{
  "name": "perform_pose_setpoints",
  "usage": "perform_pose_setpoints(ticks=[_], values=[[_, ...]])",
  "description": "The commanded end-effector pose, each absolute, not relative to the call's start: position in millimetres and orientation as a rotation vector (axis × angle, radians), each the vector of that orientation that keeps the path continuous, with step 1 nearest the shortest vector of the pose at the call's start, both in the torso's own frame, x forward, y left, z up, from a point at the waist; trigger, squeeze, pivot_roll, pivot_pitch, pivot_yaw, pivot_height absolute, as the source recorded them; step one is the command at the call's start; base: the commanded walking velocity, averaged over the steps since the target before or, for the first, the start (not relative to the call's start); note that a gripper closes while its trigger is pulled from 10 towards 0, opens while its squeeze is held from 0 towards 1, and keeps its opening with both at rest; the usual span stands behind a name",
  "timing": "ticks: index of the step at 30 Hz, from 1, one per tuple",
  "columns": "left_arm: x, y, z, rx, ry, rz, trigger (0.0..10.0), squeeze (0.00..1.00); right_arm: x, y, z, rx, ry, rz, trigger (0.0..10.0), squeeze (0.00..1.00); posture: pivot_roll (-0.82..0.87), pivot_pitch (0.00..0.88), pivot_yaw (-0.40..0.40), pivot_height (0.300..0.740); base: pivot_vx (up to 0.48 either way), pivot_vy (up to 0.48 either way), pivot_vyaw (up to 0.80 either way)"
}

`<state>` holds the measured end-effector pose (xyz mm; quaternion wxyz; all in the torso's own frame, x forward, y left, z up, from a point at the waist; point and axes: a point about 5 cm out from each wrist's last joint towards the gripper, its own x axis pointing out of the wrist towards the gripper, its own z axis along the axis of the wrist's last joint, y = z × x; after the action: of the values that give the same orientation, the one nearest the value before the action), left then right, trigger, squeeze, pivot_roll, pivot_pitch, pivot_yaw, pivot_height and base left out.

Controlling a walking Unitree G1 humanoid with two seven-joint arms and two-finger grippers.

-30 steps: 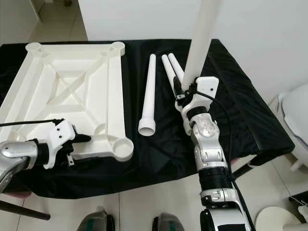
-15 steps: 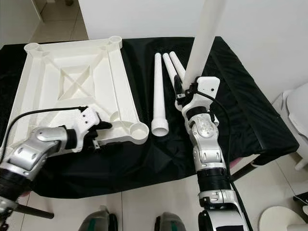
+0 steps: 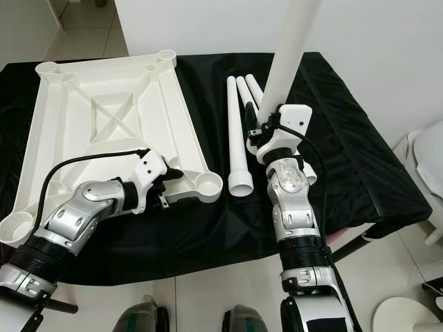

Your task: Building children table

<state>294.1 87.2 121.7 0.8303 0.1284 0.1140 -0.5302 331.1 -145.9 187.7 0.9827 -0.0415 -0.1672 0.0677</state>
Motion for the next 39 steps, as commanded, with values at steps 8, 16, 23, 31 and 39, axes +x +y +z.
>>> perform_pose_setpoints(ticks=[8,16,23,31,39], values=[[280,100,121,0.322,0.242,-1.193,10.0,0.00,335,-136,191,-0.044,-0.295,0.215,10.0,0.00,-0.05,0.000,-0.008,0.740,0.000,0.000,0.00],[275,124,141,0.250,0.196,-1.165,10.0,0.00,339,-127,190,-0.042,-0.274,0.249,10.0,0.00,-0.03,0.000,-0.010,0.740,0.000,0.000,0.00],[278,136,155,0.243,0.120,-1.078,10.0,0.00,348,-114,192,-0.047,-0.272,0.308,10.0,0.00,-0.01,0.000,-0.023,0.740,0.000,0.000,0.00],[273,132,150,0.253,0.135,-1.048,10.0,0.00,344,-80,191,-0.023,-0.226,0.481,10.0,0.00,0.00,0.000,-0.036,0.740,0.000,0.000,0.00],[270,132,149,0.244,0.145,-1.036,10.0,0.00,340,-69,186,-0.032,-0.210,0.553,10.0,0.00,0.01,0.000,-0.042,0.740,0.000,0.000,0.00]])
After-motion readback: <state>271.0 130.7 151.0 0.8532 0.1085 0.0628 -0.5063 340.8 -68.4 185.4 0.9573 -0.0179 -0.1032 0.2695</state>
